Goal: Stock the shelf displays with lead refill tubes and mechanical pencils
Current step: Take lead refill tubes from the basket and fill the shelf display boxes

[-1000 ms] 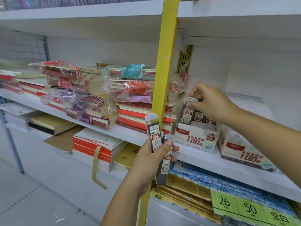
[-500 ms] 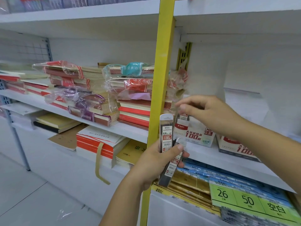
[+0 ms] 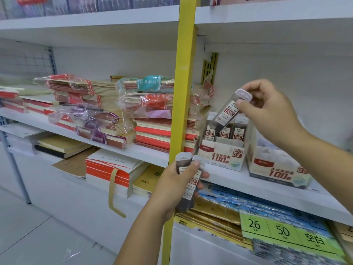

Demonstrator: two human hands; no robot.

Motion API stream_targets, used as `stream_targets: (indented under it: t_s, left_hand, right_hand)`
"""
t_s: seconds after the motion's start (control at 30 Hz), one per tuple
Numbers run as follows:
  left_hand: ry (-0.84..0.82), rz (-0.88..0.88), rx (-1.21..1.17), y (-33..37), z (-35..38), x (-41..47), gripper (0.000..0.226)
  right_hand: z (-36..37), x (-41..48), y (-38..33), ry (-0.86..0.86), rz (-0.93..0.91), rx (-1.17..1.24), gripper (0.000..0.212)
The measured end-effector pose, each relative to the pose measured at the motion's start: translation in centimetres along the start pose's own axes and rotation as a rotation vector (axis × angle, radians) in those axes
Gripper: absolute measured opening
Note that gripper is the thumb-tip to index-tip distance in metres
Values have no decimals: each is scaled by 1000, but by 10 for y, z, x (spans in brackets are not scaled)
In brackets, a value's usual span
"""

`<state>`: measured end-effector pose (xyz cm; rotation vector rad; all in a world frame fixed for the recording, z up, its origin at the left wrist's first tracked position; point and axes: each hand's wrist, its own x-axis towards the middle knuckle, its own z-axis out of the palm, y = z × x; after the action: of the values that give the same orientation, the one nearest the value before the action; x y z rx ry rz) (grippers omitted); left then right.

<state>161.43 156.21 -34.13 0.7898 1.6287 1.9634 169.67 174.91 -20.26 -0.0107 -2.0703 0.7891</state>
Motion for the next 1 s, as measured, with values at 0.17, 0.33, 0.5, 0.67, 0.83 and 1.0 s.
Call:
stream_targets:
  t_s: [0.17,0.33,0.5,0.67,0.83,1.0]
  left_hand:
    - [90,37,-97,2,-1,2,22]
    - [129,53,-118,3,-2,5,25]
    - [135,50,-103,1,-3,7,27]
    - [116,60,-105,1,-3,6,38]
    - [73,62,-117,2,0,3,44]
    - [5,77,-114,1,8,-1,48]
  right_hand:
    - [18,5,12,-153,-149,-373,18]
    - [37,16,27,-238,-21,-350,27]
    - [48,26,40,-185,-131,-710,21]
    - [44,19,39,-196,-161,-882,33]
    - [32,-29,9,-253,-61,-415,17]
    - [39,-66,-2,-544,266,11,23]
